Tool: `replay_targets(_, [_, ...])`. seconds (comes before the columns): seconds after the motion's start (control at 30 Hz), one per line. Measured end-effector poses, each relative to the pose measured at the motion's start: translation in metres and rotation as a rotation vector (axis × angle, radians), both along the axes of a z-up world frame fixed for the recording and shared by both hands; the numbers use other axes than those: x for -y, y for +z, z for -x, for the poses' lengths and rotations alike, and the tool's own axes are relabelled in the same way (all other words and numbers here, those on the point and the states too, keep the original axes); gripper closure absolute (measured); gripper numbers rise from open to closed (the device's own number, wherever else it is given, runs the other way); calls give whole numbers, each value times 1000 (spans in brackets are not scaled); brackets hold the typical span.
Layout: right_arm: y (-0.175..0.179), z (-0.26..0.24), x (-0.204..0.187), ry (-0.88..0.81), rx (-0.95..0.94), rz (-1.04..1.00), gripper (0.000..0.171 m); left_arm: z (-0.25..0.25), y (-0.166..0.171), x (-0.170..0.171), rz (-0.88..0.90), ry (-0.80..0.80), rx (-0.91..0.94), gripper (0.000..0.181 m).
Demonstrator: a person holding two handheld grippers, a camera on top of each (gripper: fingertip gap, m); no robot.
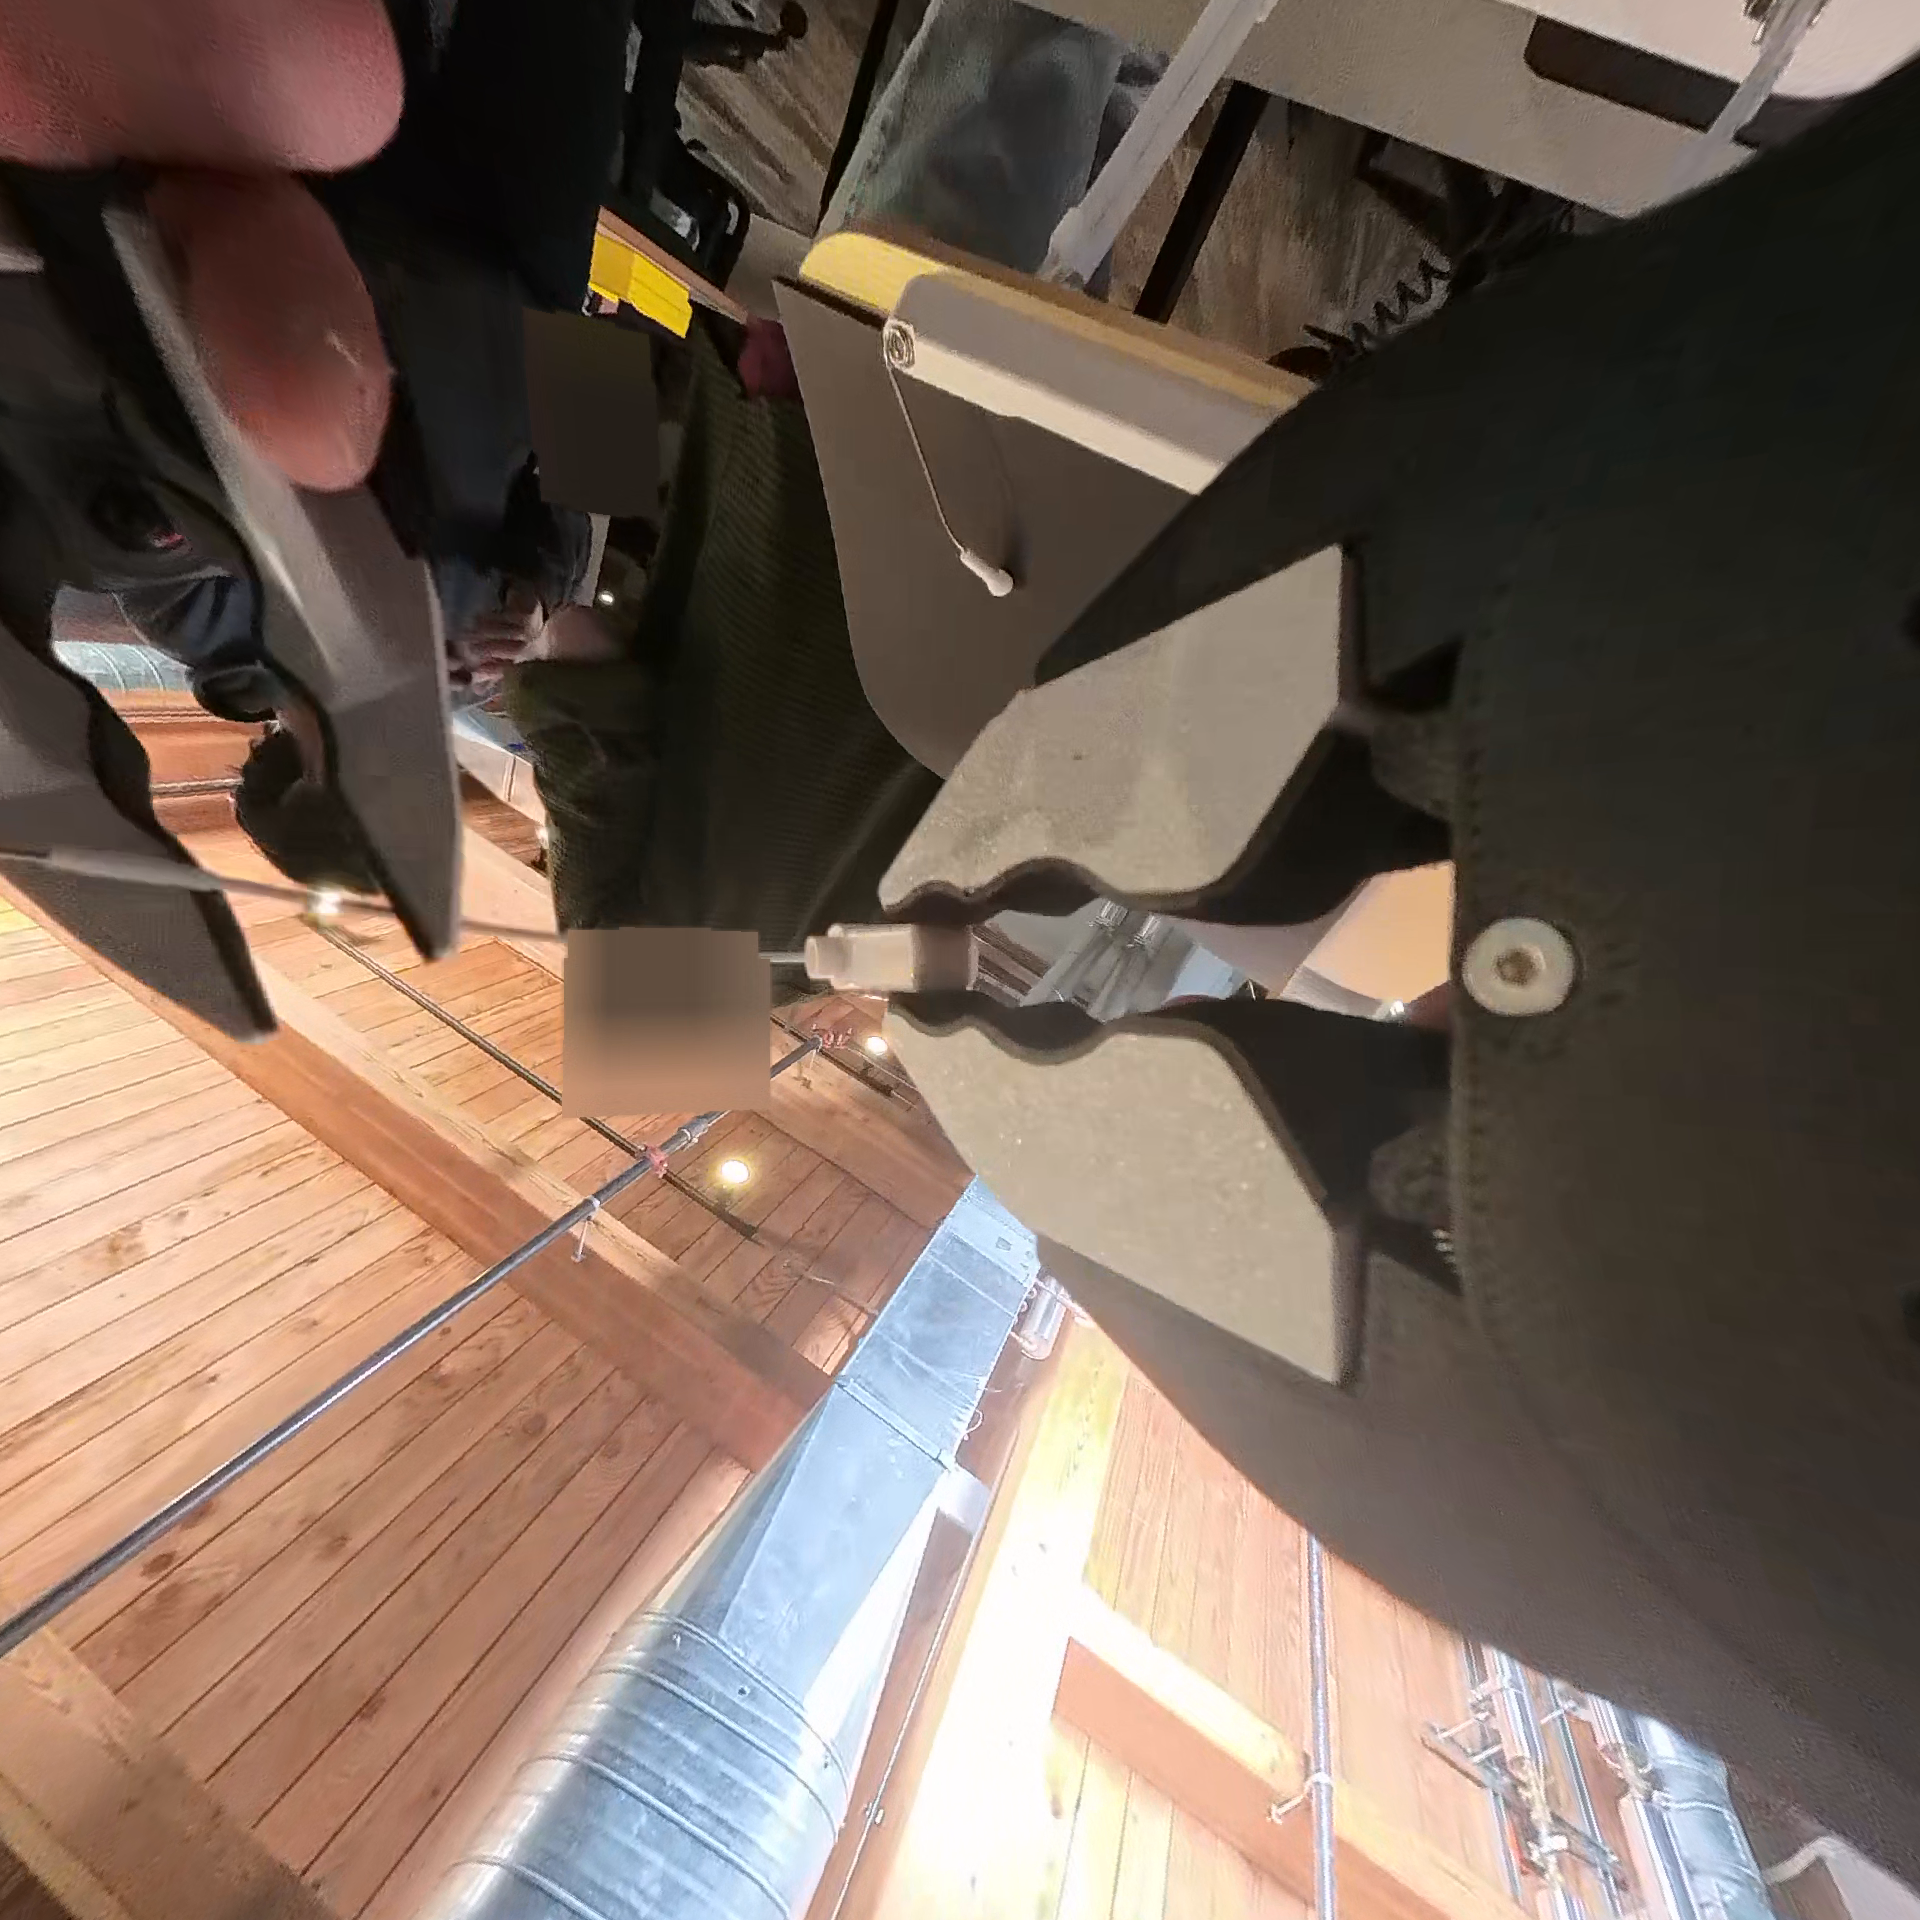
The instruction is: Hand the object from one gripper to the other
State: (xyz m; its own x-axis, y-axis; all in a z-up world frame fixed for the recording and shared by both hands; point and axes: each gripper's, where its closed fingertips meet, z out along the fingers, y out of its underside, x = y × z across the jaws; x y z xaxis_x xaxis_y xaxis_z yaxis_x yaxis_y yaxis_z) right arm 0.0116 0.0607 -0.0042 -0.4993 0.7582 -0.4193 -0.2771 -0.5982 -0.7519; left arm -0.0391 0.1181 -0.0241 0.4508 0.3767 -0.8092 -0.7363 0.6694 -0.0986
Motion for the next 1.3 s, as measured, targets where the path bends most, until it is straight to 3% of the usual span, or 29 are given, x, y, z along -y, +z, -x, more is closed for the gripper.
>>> replay_targets(0.1, [3,-6,0,11,-27,1,153,-2,-2,1,-2,-4,-7,170])
replay_targets(0.23, [-1,-4,-2,-18,4,-19,167,-2,-1,2,3,-13,-3,170])
replay_targets(0.4, [-5,1,-2,-88,29,-89,171,-6,-2,4,55,-67,3,170])
replay_targets(0.77, [3,-4,-19,-495,46,-386,171,-36,-24,5,532,-339,57,169])
replay_targets(1.0, [-8,0,-29,-605,100,-503,171,-56,-41,12,803,-439,50,169])
replay_targets(1.3, [-20,-8,-36,-590,207,-561,171,-53,-51,12,945,-446,9,169])
